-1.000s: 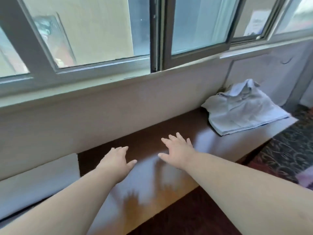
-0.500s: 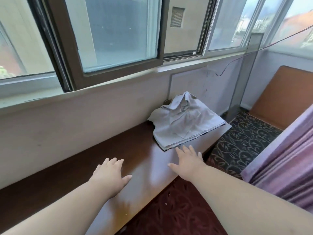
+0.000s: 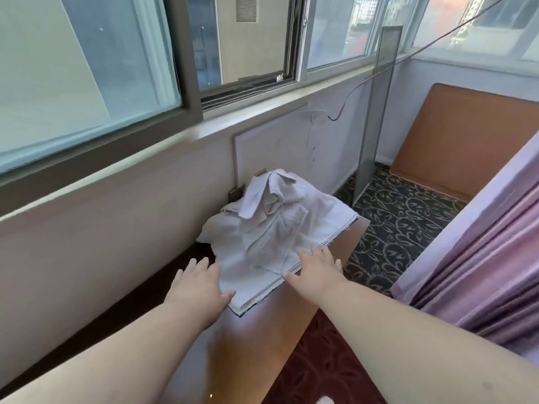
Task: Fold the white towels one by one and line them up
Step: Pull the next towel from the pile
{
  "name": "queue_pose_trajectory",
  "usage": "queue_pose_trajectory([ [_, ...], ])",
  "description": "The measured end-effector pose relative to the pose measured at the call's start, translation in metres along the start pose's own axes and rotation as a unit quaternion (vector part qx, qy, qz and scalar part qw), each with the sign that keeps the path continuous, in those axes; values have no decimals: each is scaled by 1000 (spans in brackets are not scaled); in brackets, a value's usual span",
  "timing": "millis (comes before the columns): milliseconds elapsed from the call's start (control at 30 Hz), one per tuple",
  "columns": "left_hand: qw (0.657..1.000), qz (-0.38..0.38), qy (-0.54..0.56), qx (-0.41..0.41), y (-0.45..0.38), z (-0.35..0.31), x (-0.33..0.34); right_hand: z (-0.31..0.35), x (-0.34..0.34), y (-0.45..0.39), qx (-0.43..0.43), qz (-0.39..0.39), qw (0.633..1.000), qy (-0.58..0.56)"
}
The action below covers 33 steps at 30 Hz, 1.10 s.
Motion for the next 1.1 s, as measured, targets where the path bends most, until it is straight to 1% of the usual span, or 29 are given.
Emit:
queue_pose_trajectory([
  [100, 1000, -8, -24, -7, -49, -17, -6, 2, -11, -59, -28, -12, 1000, -9],
  [200, 999, -11, -38, -32, -98, -32, -15, 7, -26, -119, -71, -41, 996, -22],
  [367, 997, -27, -13, -76, -181, -67, -29, 8, -50, -221, -113, -76, 987, -83],
  [467, 994, -23, 3, -105, -224, -90, -32, 7, -61, -271, -113, -64, 982, -135],
  [567, 990, -1, 27, -141, -253, -105, -27, 5, -62, -306, -126, -45, 983, -125],
  [600, 986, 12, 40, -161, -260, -108, -24, 4, -61, -315, -116, -34, 984, -134],
  [667, 978, 31, 59, -197, -270, -111, -20, 3, -56, -330, -60, -6, 975, -212],
  [734, 970, 37, 84, -224, -281, -110, -19, 3, -52, -339, 12, 55, 948, -313],
  [767, 966, 43, 101, -234, -285, -110, -21, 3, -50, -340, 23, 79, 939, -334],
  [800, 962, 53, 115, -240, -288, -111, -23, 3, -49, -342, 12, 83, 940, -332],
  [867, 963, 58, 113, -240, -292, -115, -28, 3, -49, -342, -3, 51, 943, -329],
  [934, 957, -5, 124, -261, -292, -118, -34, 8, -57, -340, 0, 18, 933, -360],
  [967, 946, -43, 154, -283, -290, -119, -39, 12, -63, -338, -1, -5, 925, -380],
  [1034, 909, -108, 249, -317, -289, -121, -50, 22, -78, -332, -19, -44, 904, -425],
  [1100, 864, -147, 367, -311, -287, -123, -63, 35, -92, -320, -71, -67, 885, -455],
])
Point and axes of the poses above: each hand's wrist, its own y-axis away from the middle knuckle, its own x-axis out of the palm, z = x × y, the point moved 1 cm from there along -y, towards the middle knuckle, and after that the axes turned 7 degrees about -z, right-handed, at the moved point
